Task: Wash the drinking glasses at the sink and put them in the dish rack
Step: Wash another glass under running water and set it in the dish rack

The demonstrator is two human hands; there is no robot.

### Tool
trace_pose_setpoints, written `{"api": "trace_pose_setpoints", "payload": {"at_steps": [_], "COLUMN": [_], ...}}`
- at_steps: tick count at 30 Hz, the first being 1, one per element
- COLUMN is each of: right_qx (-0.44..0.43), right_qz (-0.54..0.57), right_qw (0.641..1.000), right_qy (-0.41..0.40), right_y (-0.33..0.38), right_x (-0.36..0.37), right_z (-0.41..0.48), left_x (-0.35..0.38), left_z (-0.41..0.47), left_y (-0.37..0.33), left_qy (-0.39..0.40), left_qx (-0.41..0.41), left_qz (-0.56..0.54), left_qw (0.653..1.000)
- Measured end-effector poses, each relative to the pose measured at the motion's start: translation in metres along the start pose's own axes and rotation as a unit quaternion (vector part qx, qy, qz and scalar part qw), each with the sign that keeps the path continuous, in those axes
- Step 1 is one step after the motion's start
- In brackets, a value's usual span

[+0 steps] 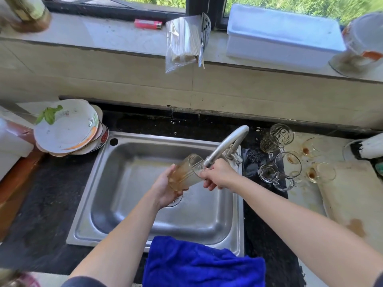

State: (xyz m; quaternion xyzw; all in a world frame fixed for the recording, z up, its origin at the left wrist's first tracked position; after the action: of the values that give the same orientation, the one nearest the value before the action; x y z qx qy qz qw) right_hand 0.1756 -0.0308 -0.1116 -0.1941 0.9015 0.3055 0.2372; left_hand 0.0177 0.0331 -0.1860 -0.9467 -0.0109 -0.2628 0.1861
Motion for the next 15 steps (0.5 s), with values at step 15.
{"api": "trace_pose_setpoints", "payload": {"at_steps": [15], "right_qx": [-0.016], "right_qz": [0.044], "right_qw": [0.999], "right_qy": [0.024], "right_y": [0.015], "right_x": [-0.003], "right_z": [-0.012], "left_x": [-0.006], "left_z": [-0.007], "left_y": [0.0], "left_qy": [-0.038], "left_qx": [-0.007], "left_qz": [0.036], "left_qw": [0.999]}}
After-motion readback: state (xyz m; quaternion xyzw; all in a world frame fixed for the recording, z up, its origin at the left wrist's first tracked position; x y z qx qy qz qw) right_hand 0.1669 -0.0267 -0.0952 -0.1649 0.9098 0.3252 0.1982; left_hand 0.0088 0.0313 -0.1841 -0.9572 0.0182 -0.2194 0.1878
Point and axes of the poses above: each hand's wrist, its own z-axis towards the middle knuckle, its own x-axis out of the palm, y = z × x, the point moved 5 cm from there along z, towards the middle knuckle, and after that the axes turned 15 degrees about -z, right-handed, at the moved point
